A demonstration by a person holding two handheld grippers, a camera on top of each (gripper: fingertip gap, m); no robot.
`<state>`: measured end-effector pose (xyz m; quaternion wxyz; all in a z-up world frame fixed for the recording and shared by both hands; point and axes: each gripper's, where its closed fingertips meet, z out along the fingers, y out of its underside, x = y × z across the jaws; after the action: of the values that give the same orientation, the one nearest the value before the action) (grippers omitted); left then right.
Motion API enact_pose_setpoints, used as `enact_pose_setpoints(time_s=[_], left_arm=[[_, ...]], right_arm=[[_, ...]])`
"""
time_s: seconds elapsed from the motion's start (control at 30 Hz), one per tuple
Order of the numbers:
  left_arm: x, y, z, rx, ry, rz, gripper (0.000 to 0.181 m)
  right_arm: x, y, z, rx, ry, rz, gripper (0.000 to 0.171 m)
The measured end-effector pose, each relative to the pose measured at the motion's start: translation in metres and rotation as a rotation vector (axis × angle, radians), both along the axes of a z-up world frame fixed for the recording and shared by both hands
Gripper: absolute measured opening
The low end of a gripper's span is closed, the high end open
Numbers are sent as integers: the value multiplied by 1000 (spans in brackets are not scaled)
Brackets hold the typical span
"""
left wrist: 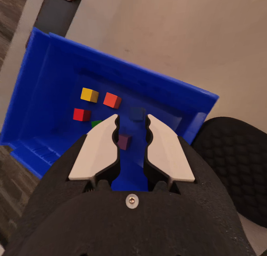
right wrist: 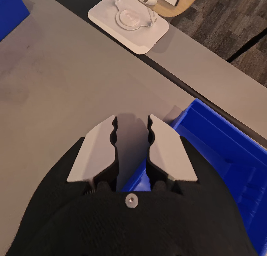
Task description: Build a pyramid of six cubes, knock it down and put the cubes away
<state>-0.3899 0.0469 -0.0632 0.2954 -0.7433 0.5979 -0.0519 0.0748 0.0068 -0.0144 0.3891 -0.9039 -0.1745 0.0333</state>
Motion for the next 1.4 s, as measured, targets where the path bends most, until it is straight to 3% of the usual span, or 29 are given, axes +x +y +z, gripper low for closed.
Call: enact_pose_setpoints(time_s=[0.13, 0.37, 0.73, 0.83, 0.93, 1.03, 1.13, 1.23, 1.4], left_arm=[[6, 8, -25, -114, 40, 17, 49], [0, 14, -62, -213, 201, 48, 48], [0, 13, -81, -324, 252, 59, 29], [-9, 20, -63, -273, 277, 55, 28], [-7, 40, 7, -163, 166, 88, 28], [33, 32, 81, -84, 82, -28, 28], [101, 8, 112, -30, 92, -220, 28], [180, -24, 106, -79, 76, -396, 28], [275, -64, 44, -165, 145, -596, 28]], right_arm=[[-6, -1, -11, -35, -34, 26, 41], [-5, -1, -4, -16, -14, 28, 41], [1, -2, -2, -13, 27, 28, 40], [3, -4, 0, -8, 40, 29, 40], [7, -6, 6, 8, 58, 21, 39], [11, -6, 14, 31, 82, 16, 39], [14, -9, 19, 41, 104, 18, 38], [18, -18, 23, 41, 109, 21, 38], [40, -42, 37, 46, 144, -10, 38]])
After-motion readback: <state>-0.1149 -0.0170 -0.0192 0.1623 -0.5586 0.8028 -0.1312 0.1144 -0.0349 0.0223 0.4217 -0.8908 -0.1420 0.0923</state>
